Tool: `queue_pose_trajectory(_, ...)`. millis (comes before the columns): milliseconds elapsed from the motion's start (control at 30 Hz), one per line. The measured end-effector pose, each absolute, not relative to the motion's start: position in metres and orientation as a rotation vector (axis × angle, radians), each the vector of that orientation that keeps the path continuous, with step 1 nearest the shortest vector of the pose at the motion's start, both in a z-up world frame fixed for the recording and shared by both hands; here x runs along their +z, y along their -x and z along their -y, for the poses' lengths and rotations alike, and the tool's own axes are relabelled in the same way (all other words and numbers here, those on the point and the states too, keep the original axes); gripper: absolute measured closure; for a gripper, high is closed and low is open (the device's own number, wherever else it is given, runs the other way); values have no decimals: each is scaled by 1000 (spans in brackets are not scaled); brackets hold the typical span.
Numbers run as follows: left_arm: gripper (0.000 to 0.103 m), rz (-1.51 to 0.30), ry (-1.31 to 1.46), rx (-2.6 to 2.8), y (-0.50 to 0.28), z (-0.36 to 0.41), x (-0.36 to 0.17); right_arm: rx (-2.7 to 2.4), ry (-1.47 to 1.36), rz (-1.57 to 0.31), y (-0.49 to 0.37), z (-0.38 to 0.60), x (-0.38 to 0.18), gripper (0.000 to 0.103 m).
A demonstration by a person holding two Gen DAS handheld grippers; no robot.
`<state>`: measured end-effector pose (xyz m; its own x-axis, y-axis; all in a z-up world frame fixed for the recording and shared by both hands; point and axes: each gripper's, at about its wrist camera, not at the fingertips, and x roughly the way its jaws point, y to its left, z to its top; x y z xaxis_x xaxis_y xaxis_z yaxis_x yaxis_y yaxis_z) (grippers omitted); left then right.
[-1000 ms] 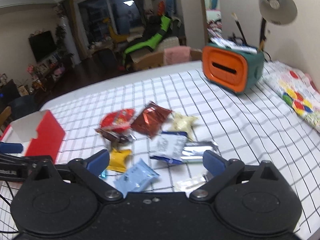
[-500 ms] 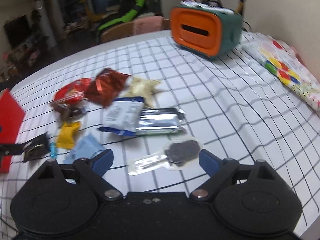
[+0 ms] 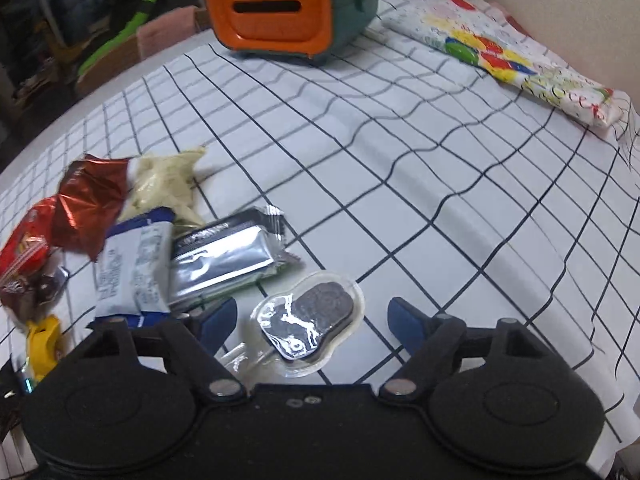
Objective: Organize snacks
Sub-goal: 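Grasp the dark chocolate bar with the left tool while the right tool grasps the clear-packaged lollipop, then carry the chocolate bar and lollipop with both tools over the open box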
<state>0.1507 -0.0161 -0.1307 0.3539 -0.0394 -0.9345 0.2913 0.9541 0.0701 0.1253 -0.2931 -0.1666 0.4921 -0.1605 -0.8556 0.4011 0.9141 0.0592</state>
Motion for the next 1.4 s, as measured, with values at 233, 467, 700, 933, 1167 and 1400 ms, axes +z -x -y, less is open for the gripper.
queue_pose_trajectory(233, 22, -1221, -276, -246, -153, 22, -142, -344, -215, -996, -125, 282, -167, 34)
queue_pose_trajectory(467, 46, -1242, -271, -246, -152, 22, -149, -279, -159, -969, -114, 282, -166, 47)
queue_pose_trajectory(700, 66, -1240, -232, -217, -144, 23, -146, -184, -111, -933, -103, 283, -166, 63)
queue_pose_trajectory(933, 71, -1219, -177, -153, -131, 22, -140, -114, -105, -917, -88, 292, -164, 63)
queue_pose_trajectory(1167, 71, -1200, -79, -97, -109, 17, -120, -15, -114, -899, -70, 297, -146, 63)
queue_pose_trajectory(1400, 71, -1162, -10, -34, -85, 8, -93, 129, -70, -873, -58, 284, -115, 63)
